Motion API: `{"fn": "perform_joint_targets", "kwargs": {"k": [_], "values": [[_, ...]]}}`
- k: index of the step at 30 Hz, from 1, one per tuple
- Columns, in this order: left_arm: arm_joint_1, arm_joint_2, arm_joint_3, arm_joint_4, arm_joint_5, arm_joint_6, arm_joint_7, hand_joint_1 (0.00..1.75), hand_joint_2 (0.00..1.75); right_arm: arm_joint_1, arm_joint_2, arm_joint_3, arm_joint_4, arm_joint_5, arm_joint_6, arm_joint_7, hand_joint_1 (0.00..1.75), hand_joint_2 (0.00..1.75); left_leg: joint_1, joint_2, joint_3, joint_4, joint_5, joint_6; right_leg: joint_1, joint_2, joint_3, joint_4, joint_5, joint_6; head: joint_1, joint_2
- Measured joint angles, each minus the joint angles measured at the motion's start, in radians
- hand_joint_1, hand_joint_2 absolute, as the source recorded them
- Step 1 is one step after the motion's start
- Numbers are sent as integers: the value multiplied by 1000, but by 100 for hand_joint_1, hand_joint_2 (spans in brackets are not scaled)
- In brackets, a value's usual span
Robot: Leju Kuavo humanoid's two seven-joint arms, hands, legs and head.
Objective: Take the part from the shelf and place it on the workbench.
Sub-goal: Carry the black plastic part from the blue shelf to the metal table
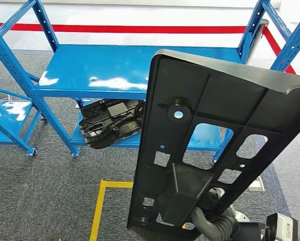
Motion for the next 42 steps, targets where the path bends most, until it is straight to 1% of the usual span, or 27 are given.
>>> {"fn": "perform_joint_targets", "kwargs": {"k": [3,5,6,8,9,10,11,13,14,15,18,20,21,23,24,25,26,28,30,31,33,35,37,39,40,41,42], "values": [[-1,1,0,0,0,0,0,0,175,1,0,0,1,0,0,0,175,175,-2,-1,-4,13,-7,-10,1,4,-5,-1,-12,-25,0,0],[-1,0,0,0,0,1,0,0,175,0,0,0,0,0,0,0,175,175,1,-1,-18,46,-34,-17,0,2,-5,-1,-13,-38,0,0],[-1,0,0,0,0,1,0,0,175,0,1,0,0,0,0,0,175,175,1,-1,-38,91,-63,-22,0,1,-6,-1,-13,-42,0,0],[0,0,0,0,0,1,0,0,175,0,1,0,0,0,0,0,175,175,1,-1,-101,226,-126,-28,2,-1,-7,-1,-14,-47,0,0],[1,0,0,0,0,1,0,0,175,0,1,0,0,0,0,0,175,175,1,-1,-128,281,-140,-27,4,-2,-7,-1,-14,-48,0,0],[2,0,0,0,0,1,0,0,175,1,1,0,0,0,0,0,175,175,0,-1,-141,304,-135,-24,6,-2,-5,-1,-15,-49,0,0],[2,0,0,0,0,1,0,0,175,0,1,0,1,0,0,0,175,175,-2,-1,-135,286,-108,-19,8,-1,-3,-1,-16,-51,0,0],[2,0,0,0,0,1,0,0,175,0,1,0,0,0,0,0,175,175,-8,-3,-84,164,-31,1,12,0,3,-1,-19,-54,0,0],[2,1,0,0,0,1,0,0,175,-1,1,0,0,0,0,0,175,175,-11,-4,-57,104,-5,9,15,1,5,-1,-21,-54,0,0],[2,1,0,0,0,1,0,0,175,-1,1,0,0,0,0,0,175,175,-15,-4,-39,64,9,15,16,2,5,-2,-22,-53,0,0],[1,2,0,0,0,1,0,0,175,-1,2,0,0,0,0,0,175,175,-21,-4,-28,32,9,18,14,2,4,-3,-22,-40,0,0],[-2,2,0,0,0,1,0,0,175,-2,1,0,-2,0,0,0,175,175,-17,-2,-22,11,10,21,14,2,-4,16,-42,-31,0,0],[-2,2,0,0,0,1,0,0,175,-2,1,0,-2,0,0,0,175,175,-14,-1,-20,3,12,23,14,2,-19,50,-66,-28,0,0],[0,1,0,0,0,1,0,0,175,-2,1,0,-2,0,0,0,175,175,-14,1,-20,2,13,25,15,2,-73,171,-129,-26,1,0],[1,1,0,0,0,1,0,0,175,0,1,0,-1,0,0,0,175,175,-14,2,-20,3,13,25,15,2,-100,230,-149,-24,1,0],[1,1,0,0,0,1,0,0,175,1,0,0,-1,0,0,0,175,175,-15,2,-20,3,13,25,15,2,-116,263,-149,-21,1,0],[1,1,0,0,0,1,0,0,175,1,0,0,-1,0,0,0,175,175,-14,2,-19,4,12,24,15,1,-113,255,-128,-19,1,0],[0,1,0,0,0,1,0,0,175,0,0,0,-1,0,0,0,175,175,-13,2,-15,7,7,20,14,0,-61,138,-54,-17,1,0],[0,0,0,0,0,0,0,0,175,0,0,0,0,0,0,0,175,175,-16,1,-15,12,1,12,16,0,-10,29,-12,-21,1,0],[0,0,0,0,0,0,0,0,175,0,0,0,0,0,0,0,175,175,-18,1,-16,15,-1,8,17,0,0,7,-10,-26,0,0],[0,0,0,0,0,0,0,0,175,0,0,0,0,0,0,0,175,175,-19,1,-18,18,-1,3,18,3,-1,0,-15,-36,0,0],[-1,0,0,0,0,0,0,0,175,-1,1,0,0,0,0,0,175,175,-18,0,-25,36,-17,-6,13,2,-1,-4,-17,-48,0,0],[-1,0,0,0,0,0,0,0,175,-1,1,0,0,0,0,0,175,175,-13,0,-63,123,-73,-19,10,-1,-1,-5,-16,-57,0,0],[1,0,0,0,0,0,0,0,175,0,1,0,0,0,0,0,175,175,-7,0,-125,258,-131,-29,10,-3,-2,-5,-17,-59,0,0],[1,0,0,0,0,0,0,0,175,0,1,0,0,0,0,0,175,175,-6,0,-145,300,-138,-30,10,-3,-1,-5,-17,-59,0,0],[2,0,0,0,0,0,0,0,175,0,1,0,1,0,0,0,175,175,-5,0,-148,304,-123,-30,10,-4,0,-5,-17,-59,0,0],[2,0,0,0,0,0,0,0,175,0,2,0,1,0,0,0,175,175,-4,0,-134,268,-91,-28,10,-3,2,-5,-18,-59,0,0]]}}
